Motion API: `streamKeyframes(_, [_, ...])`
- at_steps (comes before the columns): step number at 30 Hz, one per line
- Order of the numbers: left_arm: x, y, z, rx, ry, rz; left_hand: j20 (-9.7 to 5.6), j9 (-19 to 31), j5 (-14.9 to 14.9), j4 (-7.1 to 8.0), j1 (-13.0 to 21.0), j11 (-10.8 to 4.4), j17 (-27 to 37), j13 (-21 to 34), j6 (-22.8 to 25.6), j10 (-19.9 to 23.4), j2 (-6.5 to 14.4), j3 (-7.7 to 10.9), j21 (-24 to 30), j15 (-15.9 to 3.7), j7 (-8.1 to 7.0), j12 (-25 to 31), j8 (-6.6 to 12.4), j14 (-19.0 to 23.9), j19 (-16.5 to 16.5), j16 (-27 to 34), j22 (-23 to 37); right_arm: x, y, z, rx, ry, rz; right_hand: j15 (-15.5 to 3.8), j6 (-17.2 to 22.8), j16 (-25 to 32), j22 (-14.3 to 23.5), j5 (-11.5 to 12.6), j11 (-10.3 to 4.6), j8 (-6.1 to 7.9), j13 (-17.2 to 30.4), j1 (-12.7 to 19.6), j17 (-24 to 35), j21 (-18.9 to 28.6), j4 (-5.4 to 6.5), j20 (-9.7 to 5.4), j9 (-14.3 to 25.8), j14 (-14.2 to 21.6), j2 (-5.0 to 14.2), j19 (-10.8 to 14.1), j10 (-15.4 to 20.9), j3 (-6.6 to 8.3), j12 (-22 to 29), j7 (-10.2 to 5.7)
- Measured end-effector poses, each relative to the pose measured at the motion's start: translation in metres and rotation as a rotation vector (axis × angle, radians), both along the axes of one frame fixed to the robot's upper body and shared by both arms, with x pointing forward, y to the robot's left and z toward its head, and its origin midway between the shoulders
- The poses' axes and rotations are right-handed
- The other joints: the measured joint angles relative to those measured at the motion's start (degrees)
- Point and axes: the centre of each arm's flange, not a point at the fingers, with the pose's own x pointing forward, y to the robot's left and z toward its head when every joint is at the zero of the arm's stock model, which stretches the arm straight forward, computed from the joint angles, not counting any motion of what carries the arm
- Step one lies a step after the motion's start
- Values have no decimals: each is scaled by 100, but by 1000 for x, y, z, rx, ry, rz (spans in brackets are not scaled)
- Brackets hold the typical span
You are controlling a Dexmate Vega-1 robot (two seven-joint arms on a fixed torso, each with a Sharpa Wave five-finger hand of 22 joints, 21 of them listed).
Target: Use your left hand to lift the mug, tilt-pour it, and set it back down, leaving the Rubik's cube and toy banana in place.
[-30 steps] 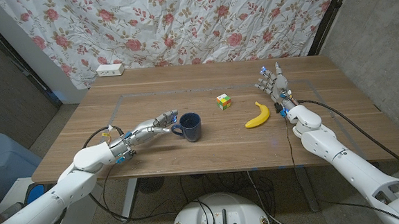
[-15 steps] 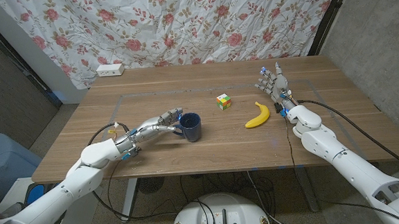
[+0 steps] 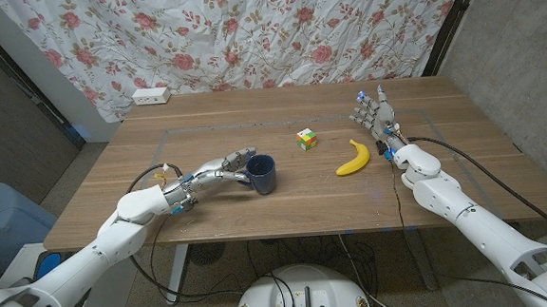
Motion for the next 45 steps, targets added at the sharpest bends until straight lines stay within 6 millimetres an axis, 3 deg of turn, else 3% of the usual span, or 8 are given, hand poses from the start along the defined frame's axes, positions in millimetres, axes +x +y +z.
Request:
streamKeyframes(13, [7,-11,2,19,-22,-11,0,15,1,0,147,0,0,1,0,0,-3,0,0,0,3,39,23,0,0,40,0,0,0,0,0,0,0,0,0,0,0,0,0,0,0,0,0,0,0,0,0,0,0,0,0,0,0,0])
streamKeyframes(30, [13,-20,-2,28,-27,-3,0,14,3,0,374,41,0,16,77,88,-18,47,44,-1,181,73,100,2,0,89,1,0,0,0,0,0,0,0,0,0,0,0,0,0,0,0,0,0,0,0,0,0,0,0,0,0,0,0])
streamKeyframes(34, [14,-21,-3,26,-28,-3,-7,14,3,0,496,73,0,15,246,304,-20,47,44,-48,237,106,149,181,21,89,1,0,0,0,0,0,0,0,0,0,0,0,0,0,0,0,0,0,0,0,0,0,0,0,0,0,0,0])
streamKeyframes(45, [16,-24,-5,20,-27,-3,-6,14,3,-23,763,189,0,43,610,783,-61,71,44,45,424,163,222,706,285,89,1,0,0,0,0,0,0,0,0,0,0,0,0,0,0,0,0,0,0,0,0,0,0,0,0,0,0,0])
